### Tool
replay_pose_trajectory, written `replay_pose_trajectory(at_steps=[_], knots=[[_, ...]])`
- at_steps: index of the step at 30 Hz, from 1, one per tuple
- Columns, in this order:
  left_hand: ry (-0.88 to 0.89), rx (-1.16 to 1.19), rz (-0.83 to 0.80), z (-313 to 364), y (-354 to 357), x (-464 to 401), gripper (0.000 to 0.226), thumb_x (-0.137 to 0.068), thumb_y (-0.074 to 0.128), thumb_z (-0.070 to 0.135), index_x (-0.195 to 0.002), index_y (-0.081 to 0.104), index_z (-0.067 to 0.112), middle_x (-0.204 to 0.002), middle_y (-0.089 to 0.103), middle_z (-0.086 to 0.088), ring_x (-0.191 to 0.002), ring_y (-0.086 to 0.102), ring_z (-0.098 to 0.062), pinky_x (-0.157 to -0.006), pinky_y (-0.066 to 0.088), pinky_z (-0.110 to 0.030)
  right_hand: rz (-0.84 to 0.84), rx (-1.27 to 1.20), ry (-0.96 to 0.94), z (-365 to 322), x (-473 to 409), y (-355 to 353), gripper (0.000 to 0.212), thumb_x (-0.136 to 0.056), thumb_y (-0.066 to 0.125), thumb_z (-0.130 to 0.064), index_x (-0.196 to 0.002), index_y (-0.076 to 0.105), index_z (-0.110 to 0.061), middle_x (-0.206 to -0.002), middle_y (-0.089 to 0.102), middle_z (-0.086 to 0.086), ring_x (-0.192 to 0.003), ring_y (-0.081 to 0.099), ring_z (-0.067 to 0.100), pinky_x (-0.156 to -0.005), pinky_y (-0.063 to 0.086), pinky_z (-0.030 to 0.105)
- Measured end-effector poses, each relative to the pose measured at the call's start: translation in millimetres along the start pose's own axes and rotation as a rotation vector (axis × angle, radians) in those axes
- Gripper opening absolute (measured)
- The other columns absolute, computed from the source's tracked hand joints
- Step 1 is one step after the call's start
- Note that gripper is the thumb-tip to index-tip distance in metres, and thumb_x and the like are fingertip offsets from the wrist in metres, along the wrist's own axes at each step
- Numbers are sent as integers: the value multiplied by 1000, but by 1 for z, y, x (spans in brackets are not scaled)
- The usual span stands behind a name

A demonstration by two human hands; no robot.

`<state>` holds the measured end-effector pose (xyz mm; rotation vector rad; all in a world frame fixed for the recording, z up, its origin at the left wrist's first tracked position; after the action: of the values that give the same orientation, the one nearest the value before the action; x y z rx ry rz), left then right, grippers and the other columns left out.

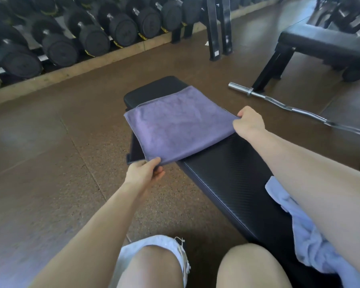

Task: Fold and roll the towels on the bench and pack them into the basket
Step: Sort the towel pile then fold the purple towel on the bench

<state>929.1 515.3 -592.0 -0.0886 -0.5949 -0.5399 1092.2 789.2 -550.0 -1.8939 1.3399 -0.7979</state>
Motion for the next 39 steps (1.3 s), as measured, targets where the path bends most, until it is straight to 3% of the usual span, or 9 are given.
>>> replay_pose_trajectory(at_steps=[7,13,17,20,25,28,31,35,39], knots=[[117,-138,49,18,-14,17,14,-97,59,10,-85,60,4,-66,52,-7,-48,55,-9,-57,55,-24,106,-295,48,6,7,-29,27,-92,57,-10,-119,56,-12,-115,56,3,-98,50,20,-79,37,28],[67,-150,12,13,-15,36,8,-94,63,9,-89,60,4,-83,62,-11,-58,61,-13,-60,59,-29,32,-137,144,23,21,-33,15,-80,63,-8,-95,60,-5,-83,60,9,-74,57,28,-53,41,27],[130,-215,46,24,-13,44,18,-95,62,7,-80,53,9,-81,66,-15,-57,64,-13,-62,59,-33,-72,-245,257,30,28,-35,19,-89,62,-3,-106,59,3,-85,71,21,-61,74,30,-56,61,34],[176,-264,110,31,-11,47,14,-95,60,7,-92,47,11,-90,64,-14,-59,63,-13,-58,59,-32,-133,-426,313,30,33,-39,29,-83,70,7,-111,62,8,-103,66,21,-83,73,33,-75,63,40],[332,-537,60,45,13,62,18,-96,45,8,-89,56,20,-98,57,-6,-77,55,-19,-62,57,-35,-72,-474,202,24,45,-43,71,-77,77,-1,-139,41,-2,-125,50,9,-112,53,26,-87,52,37],[431,-651,2,62,34,71,19,-92,49,13,-90,67,7,-83,62,-4,-74,54,-20,-78,58,-43,-33,-485,53,1,57,-44,71,-77,75,-2,-139,41,-10,-112,49,0,-101,51,18,-79,43,28],[478,-731,-61,75,59,77,22,-89,51,15,-89,66,0,-75,58,-8,-73,50,-22,-68,44,-32,-69,-467,-131,-33,76,-37,68,-74,74,1,-133,44,-13,-106,57,4,-98,59,20,-77,50,30],[347,-634,-120,85,91,77,30,-93,55,29,-70,65,12,-68,62,-6,-72,60,-23,-80,54,-33,-163,-482,-357,-62,107,-19,63,-63,73,-7,-118,45,-21,-108,60,7,-98,65,26,-84,56,44],[227,-562,-117,85,97,70,46,-93,59,51,-78,63,7,-71,62,-7,-64,58,-16,-77,57,-28,-221,-465,-483,-66,125,-8,59,-66,65,-2,-117,44,-22,-112,58,7,-97,66,23,-84,56,38]])
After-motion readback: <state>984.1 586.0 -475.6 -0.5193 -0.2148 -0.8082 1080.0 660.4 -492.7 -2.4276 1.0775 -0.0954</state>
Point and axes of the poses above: each hand's wrist, its own x-axis away from the middle knuckle, its own y-axis out of the palm, z = x × y, the point moved 2 cm from there along -x, towards the middle knuckle
